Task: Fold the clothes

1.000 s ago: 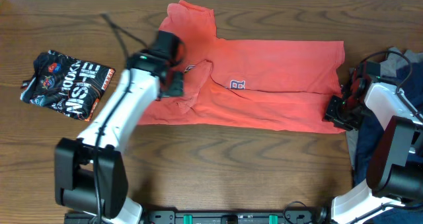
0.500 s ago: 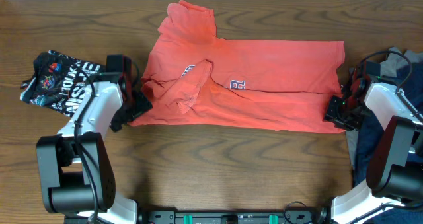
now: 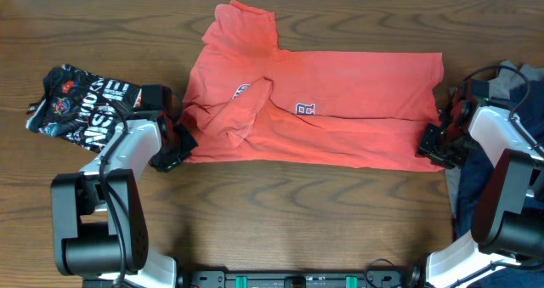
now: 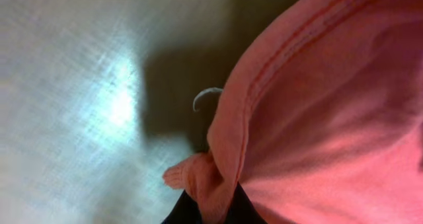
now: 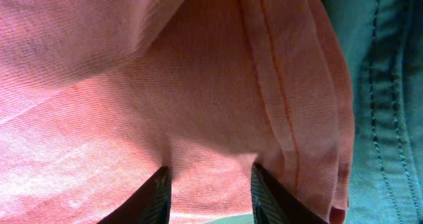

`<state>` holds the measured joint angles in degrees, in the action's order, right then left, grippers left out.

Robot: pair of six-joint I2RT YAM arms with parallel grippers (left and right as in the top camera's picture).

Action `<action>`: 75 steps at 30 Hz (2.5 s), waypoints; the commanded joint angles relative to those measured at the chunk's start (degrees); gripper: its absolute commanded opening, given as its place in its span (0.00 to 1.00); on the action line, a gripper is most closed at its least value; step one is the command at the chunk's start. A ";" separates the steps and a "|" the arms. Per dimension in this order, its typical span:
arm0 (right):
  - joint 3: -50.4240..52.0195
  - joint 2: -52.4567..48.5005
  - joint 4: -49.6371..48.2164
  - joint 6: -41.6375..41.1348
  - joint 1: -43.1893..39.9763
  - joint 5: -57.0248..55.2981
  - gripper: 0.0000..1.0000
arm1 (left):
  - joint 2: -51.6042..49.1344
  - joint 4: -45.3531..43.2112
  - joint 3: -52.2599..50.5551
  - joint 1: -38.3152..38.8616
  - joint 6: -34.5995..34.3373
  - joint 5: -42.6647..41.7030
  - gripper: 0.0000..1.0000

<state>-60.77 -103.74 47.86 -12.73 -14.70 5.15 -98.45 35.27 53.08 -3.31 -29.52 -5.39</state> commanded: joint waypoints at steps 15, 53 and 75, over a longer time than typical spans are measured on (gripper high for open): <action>-0.39 1.75 3.78 0.61 0.48 3.28 0.41 | -0.15 17.68 -0.94 -9.31 4.44 8.37 0.15; -7.43 -4.15 -4.74 -5.07 5.88 2.12 0.41 | 19.54 14.10 0.17 -9.09 5.99 2.78 0.83; -4.96 -1.60 -5.31 -6.12 4.02 -2.73 0.45 | 19.54 14.16 0.17 -9.09 6.82 2.78 0.83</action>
<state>-66.89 -106.43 43.11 -17.85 -10.61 3.11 -79.24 49.21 52.56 -12.53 -23.70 -2.63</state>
